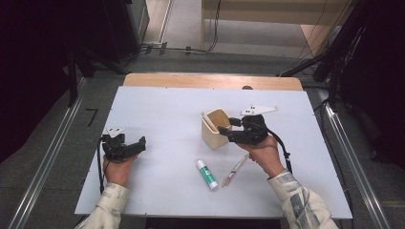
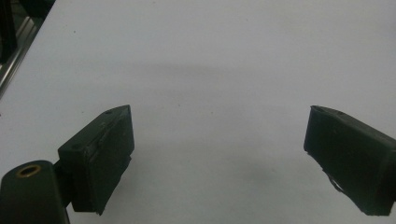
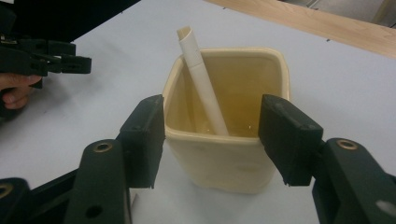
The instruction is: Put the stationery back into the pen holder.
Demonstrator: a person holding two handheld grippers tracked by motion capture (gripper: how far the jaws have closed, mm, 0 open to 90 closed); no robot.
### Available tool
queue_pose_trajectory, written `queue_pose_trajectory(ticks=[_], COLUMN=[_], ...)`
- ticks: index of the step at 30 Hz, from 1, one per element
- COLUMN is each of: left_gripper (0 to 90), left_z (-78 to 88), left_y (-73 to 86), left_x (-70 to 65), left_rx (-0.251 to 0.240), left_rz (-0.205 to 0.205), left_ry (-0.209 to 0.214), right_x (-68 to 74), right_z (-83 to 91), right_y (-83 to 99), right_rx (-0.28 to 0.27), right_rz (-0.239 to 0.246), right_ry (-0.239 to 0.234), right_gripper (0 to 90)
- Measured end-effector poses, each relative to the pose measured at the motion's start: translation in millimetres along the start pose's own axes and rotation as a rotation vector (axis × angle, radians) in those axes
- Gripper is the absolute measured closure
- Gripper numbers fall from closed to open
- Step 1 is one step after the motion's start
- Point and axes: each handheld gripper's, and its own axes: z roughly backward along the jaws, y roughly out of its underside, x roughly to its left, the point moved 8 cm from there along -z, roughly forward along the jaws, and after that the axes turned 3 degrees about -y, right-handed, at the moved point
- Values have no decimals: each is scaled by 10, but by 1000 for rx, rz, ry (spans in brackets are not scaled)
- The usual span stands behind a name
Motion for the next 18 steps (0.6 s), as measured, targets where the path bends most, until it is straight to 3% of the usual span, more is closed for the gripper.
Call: queue_pose_trajectory(ticks=[18], left_gripper=[94], left_z=[5], left_y=[-1], left_x=[-1], left_rx=[-1], left_rz=[-3], left_ry=[-1], right_x=[216], right_z=[40], right_y=[217], right_rx=[26], right_rz=[16], right_ry=[-4], right_gripper=[359])
